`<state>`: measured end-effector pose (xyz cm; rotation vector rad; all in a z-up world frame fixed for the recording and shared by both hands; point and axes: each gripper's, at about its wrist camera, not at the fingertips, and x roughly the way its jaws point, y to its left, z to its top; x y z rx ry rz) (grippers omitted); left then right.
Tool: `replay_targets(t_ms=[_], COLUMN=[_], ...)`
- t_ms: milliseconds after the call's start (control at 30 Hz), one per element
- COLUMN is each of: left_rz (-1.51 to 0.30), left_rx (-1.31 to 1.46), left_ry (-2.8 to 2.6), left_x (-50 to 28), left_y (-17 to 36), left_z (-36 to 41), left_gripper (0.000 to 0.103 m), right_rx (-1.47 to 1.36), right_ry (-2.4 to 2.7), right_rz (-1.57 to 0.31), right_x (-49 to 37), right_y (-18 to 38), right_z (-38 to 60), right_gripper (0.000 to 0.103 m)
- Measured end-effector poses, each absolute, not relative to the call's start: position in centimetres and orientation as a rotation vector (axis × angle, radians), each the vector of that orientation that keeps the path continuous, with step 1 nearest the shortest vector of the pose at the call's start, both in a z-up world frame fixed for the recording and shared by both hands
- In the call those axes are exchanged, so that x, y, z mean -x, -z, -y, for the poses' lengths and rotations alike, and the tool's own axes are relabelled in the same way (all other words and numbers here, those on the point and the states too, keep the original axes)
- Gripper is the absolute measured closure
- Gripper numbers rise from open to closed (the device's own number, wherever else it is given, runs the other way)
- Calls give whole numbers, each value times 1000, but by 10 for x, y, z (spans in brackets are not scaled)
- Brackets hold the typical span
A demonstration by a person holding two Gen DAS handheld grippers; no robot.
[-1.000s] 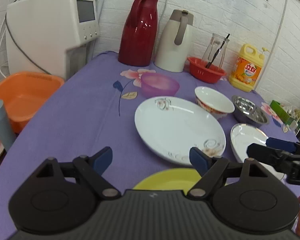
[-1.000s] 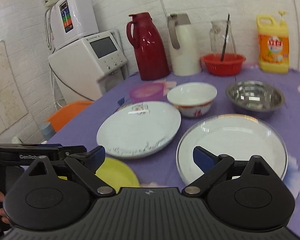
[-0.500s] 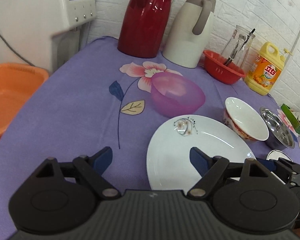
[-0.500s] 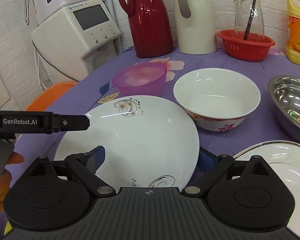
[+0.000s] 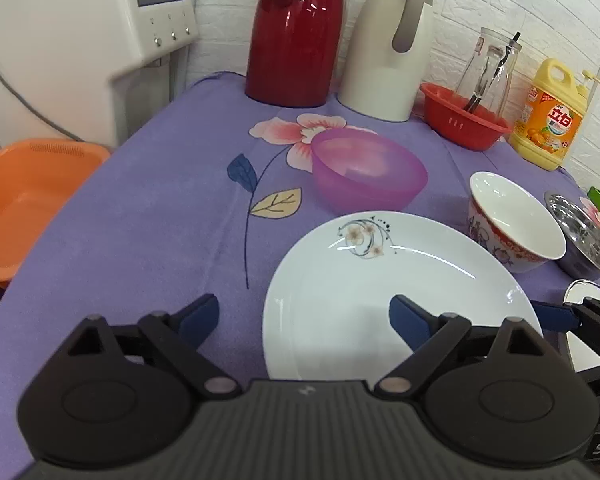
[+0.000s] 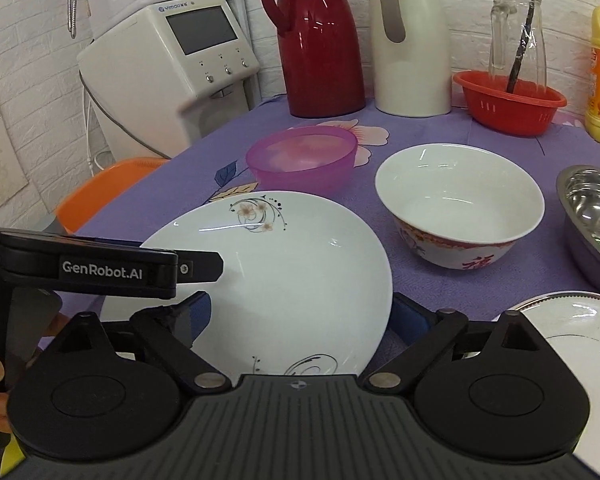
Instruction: Organize plates and bowls
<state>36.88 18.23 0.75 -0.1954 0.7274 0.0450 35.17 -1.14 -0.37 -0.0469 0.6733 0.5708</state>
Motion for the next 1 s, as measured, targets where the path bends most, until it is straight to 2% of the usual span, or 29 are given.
replay_targets(t_ms=[733,767,800,867,933,1000], left_rz=[-733,-729,-722,-716,-712,-713], left_rx=[173,164,154,124,123,148], left_ry=[-4,5,21,38,41,45], left_x=[-366,-365,-365,-364,-364,-363], left_y=[-1,-1,-1,-2,-2,-3], left_z=[-182,-182,-180,-175,-172,-175], left_gripper=[13,20,34,48,51,58], right_rx=[149,149,148,143,139,131], right_ry=[-605,-607,-610,-610,-584,-570], right_rz=[-635,-635,-633,-628,-615,-612], right_x=[-346,-346,-346,-345,-344,-345], right_y=[14,14,14,14,12,11], right_z=[0,0,0,1,2,5], right_gripper=[0,0,0,0,0,0])
